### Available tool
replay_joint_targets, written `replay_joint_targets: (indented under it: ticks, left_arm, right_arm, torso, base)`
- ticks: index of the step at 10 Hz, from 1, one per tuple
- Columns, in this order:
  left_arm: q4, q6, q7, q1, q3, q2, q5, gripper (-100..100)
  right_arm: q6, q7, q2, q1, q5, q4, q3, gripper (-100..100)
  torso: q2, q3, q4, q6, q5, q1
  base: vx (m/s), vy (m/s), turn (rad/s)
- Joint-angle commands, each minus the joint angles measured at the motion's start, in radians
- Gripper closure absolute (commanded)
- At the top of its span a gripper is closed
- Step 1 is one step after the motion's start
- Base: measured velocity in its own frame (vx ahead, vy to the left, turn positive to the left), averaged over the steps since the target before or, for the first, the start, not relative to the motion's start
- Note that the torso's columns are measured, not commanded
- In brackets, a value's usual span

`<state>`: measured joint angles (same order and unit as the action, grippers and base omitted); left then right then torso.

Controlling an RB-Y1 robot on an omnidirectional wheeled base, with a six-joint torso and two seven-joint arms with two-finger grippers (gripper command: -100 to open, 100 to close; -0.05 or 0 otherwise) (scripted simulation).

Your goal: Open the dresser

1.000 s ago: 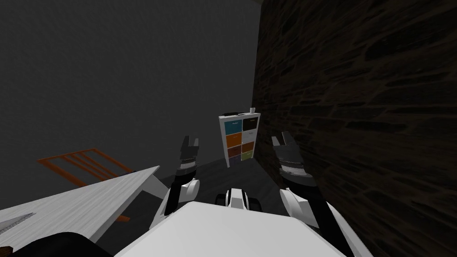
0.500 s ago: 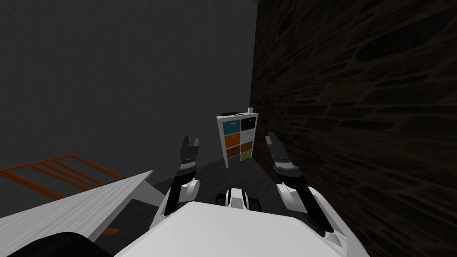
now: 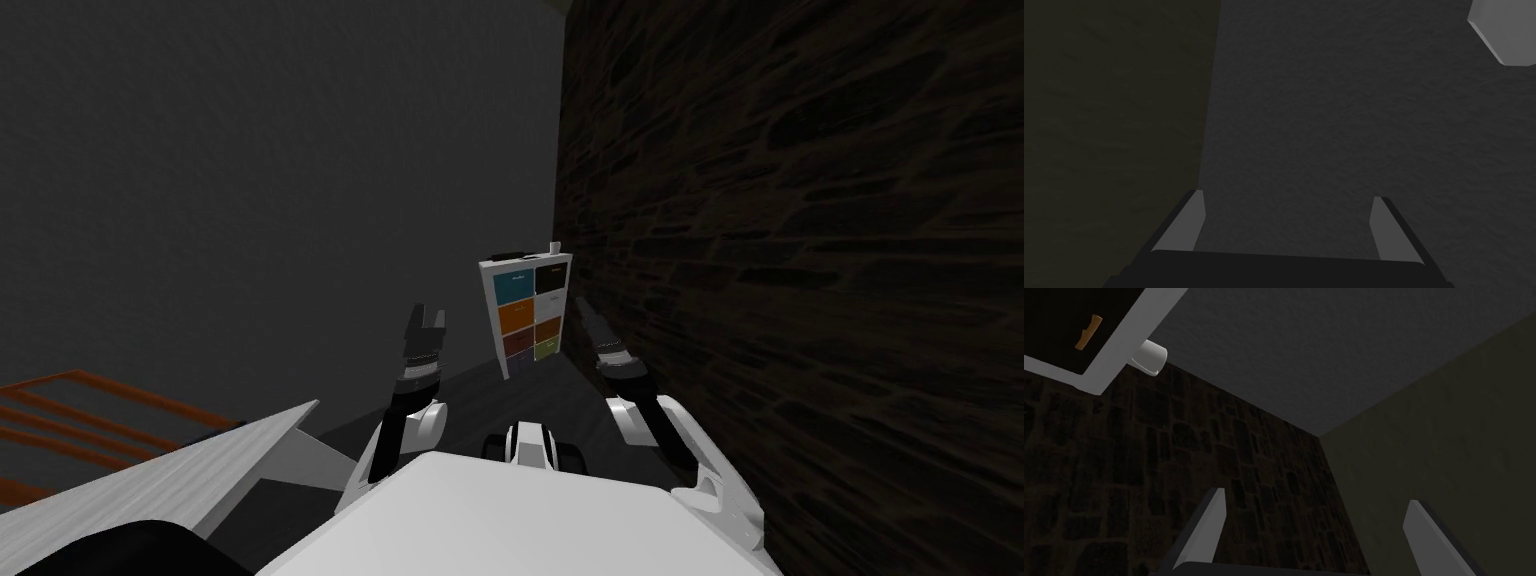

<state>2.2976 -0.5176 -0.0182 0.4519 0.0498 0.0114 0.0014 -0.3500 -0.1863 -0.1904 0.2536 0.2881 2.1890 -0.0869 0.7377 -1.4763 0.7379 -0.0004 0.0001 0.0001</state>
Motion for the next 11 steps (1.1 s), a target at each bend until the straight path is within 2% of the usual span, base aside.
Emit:
replay_joint_targets:
  ticks: [1,2,3,4,5,6,7,8,9,10,11]
  left_arm:
    - [0.0,0.0,0.0,0.0,0.0,0.0,0.0,0]
    - [0.0,0.0,0.0,0.0,0.0,0.0,0.0,0]
    - [0.0,0.0,0.0,0.0,0.0,0.0,0.0,0]
    - [0.0,0.0,0.0,0.0,0.0,0.0,0.0,0]
    - [0.0,0.0,0.0,0.0,0.0,0.0,0.0,0]
    - [0.0,0.0,0.0,0.0,0.0,0.0,0.0,0]
    - [0.0,0.0,0.0,0.0,0.0,0.0,0.0,0]
    - [0.0,0.0,0.0,0.0,0.0,0.0,0.0,0]
    - [0.0,0.0,0.0,0.0,0.0,0.0,0.0,0]
    - [0.0,0.0,0.0,0.0,0.0,0.0,0.0,0]
    - [0.0,0.0,0.0,0.0,0.0,0.0,0.0,0]
  right_arm:
    - [0.018,-0.059,-0.014,-0.057,0.037,-0.041,-0.014,-100]
    - [0.034,-0.1,-0.024,-0.099,0.072,-0.077,-0.029,-100]
    - [0.034,-0.108,-0.024,-0.104,0.072,-0.077,-0.029,-100]
    - [0.051,-0.148,-0.032,-0.15,0.107,-0.115,-0.044,-100]
    - [0.051,-0.159,-0.032,-0.152,0.107,-0.115,-0.044,-100]
    - [0.067,-0.193,-0.04,-0.195,0.144,-0.153,-0.061,-100]
    - [0.067,-0.212,-0.04,-0.201,0.144,-0.153,-0.061,-100]
    - [0.084,-0.245,-0.046,-0.242,0.181,-0.192,-0.077,-100]
    - [0.084,-0.266,-0.046,-0.251,0.181,-0.192,-0.077,-100]
    - [0.101,-0.298,-0.052,-0.292,0.218,-0.232,-0.095,-100]
    - [0.101,-0.32,-0.052,-0.3,0.218,-0.232,-0.095,-100]
  torso:
    - [0.0,0.0,0.0,0.0,0.0,0.0]
    - [0.001,0.001,0.0,0.0,0.0,0.0]
    - [0.001,0.0,0.0,0.001,0.0,0.0]
    - [0.001,0.0,0.0,0.0,0.0,0.0]
    - [0.0,0.0,0.0,0.001,0.0,0.0]
    - [0.0,0.0,0.0,0.0,0.0,0.0]
    - [0.0,0.0,0.0,0.0,0.0,0.0]
    - [0.0,0.0,0.0,0.0,0.0,0.0]
    - [0.0,0.0,0.0,0.0,0.0,0.0]
    - [0.001,0.0,0.0,0.0,0.0,0.0]
    - [0.0,0.0,0.0,0.001,0.0,0.0]
  base:
    - [0.025,0.017,-0.06]
    - [0.028,0.021,-0.145]
    - [0.028,0.023,-0.061]
    - [0.036,0.022,-0.157]
    - [0.027,0.024,-0.062]
    - [0.034,0.029,-0.124]
    - [0.031,0.024,-0.081]
    - [0.035,0.027,-0.126]
    - [0.03,0.025,-0.082]
    - [0.042,0.035,-0.165]
    - [0.031,0.03,-0.086]
